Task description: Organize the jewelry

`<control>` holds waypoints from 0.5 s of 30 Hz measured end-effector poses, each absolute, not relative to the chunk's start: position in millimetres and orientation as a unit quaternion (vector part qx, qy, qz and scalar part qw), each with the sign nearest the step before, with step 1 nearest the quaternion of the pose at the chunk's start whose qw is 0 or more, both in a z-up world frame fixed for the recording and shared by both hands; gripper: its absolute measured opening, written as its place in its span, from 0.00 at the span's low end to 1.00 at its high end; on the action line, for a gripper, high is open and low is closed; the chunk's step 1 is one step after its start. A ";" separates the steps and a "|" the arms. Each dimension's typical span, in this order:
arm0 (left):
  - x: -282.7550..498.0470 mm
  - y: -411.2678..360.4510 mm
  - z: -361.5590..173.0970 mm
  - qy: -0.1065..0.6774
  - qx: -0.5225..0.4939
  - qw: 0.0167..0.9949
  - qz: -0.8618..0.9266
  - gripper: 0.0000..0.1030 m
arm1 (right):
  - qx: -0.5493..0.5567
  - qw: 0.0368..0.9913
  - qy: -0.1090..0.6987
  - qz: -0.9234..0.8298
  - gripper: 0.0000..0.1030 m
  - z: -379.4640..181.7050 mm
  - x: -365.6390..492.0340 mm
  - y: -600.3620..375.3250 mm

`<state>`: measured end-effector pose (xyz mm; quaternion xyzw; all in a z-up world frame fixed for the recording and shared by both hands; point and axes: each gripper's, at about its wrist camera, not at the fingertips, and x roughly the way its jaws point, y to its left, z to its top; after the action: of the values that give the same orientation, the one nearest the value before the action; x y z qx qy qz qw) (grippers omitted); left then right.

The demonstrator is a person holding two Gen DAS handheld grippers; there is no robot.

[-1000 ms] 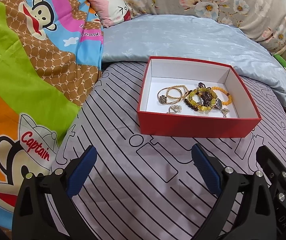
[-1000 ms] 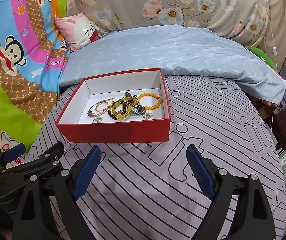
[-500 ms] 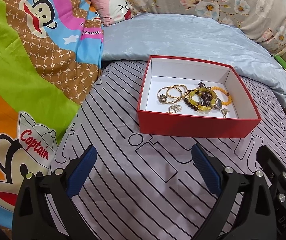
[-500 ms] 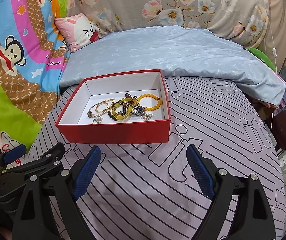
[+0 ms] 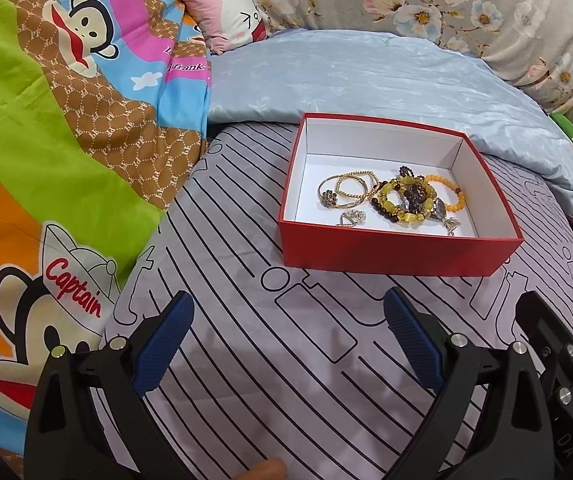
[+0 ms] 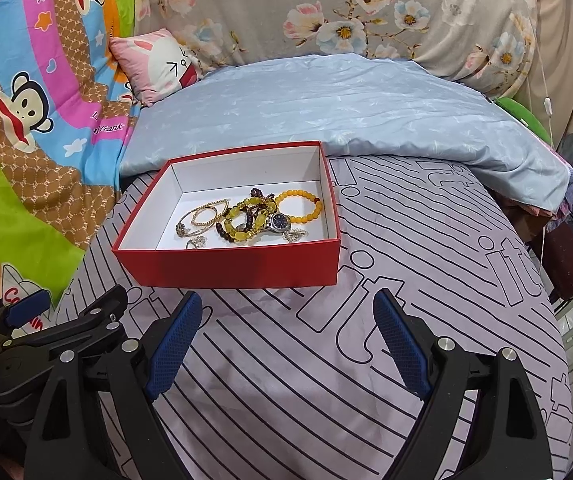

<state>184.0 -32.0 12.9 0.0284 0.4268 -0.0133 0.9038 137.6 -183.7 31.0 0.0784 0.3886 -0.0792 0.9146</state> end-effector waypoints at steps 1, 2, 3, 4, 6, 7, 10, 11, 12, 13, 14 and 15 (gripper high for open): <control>183.1 -32.2 13.5 0.425 0.029 0.905 -0.013 0.91 | 0.079 0.915 0.389 -0.079 0.83 31.2 137.4 -184.8; 182.4 -32.6 13.7 0.424 0.030 0.905 -0.013 0.91 | 0.079 0.915 0.389 -0.079 0.83 31.0 137.6 -183.9; 181.9 -33.0 13.9 0.424 0.031 0.905 -0.014 0.91 | 0.079 0.915 0.389 -0.079 0.83 31.1 137.5 -184.1; 181.3 -33.3 14.1 0.423 0.031 0.905 -0.014 0.91 | 0.080 0.915 0.388 -0.080 0.83 31.1 137.3 -184.3; 181.8 -33.3 14.2 0.425 0.031 0.905 -0.016 0.91 | 0.078 0.915 0.389 -0.079 0.83 30.9 137.5 -184.1; 181.9 -33.3 13.9 0.426 0.031 0.904 -0.018 0.91 | 0.078 0.914 0.389 -0.079 0.83 30.7 137.5 -184.1; 181.8 -32.6 12.5 0.427 0.030 0.904 -0.015 0.91 | 0.077 0.914 0.389 -0.080 0.83 30.8 137.0 -183.1; 181.9 -32.3 12.0 0.427 0.029 0.904 -0.014 0.91 | 0.076 0.914 0.390 -0.080 0.83 30.8 136.8 -183.3; 181.3 -32.2 11.6 0.426 0.029 0.904 -0.012 0.91 | 0.076 0.914 0.390 -0.080 0.83 30.0 135.9 -182.7; 181.0 -32.0 11.6 0.426 0.030 0.904 -0.011 0.91 | 0.076 0.914 0.391 -0.080 0.83 29.4 135.5 -182.4; 180.5 -32.0 11.6 0.424 0.031 0.905 -0.009 0.91 | 0.075 0.914 0.391 -0.080 0.83 29.0 135.0 -182.3; 180.2 -32.2 11.6 0.424 0.032 0.905 -0.008 0.91 | 0.074 0.914 0.390 -0.080 0.83 29.0 134.8 -182.6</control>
<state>180.2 -32.2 11.6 0.0320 0.4237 -0.0083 0.9052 134.8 -182.6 29.0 0.0743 0.3905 -0.0799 0.9141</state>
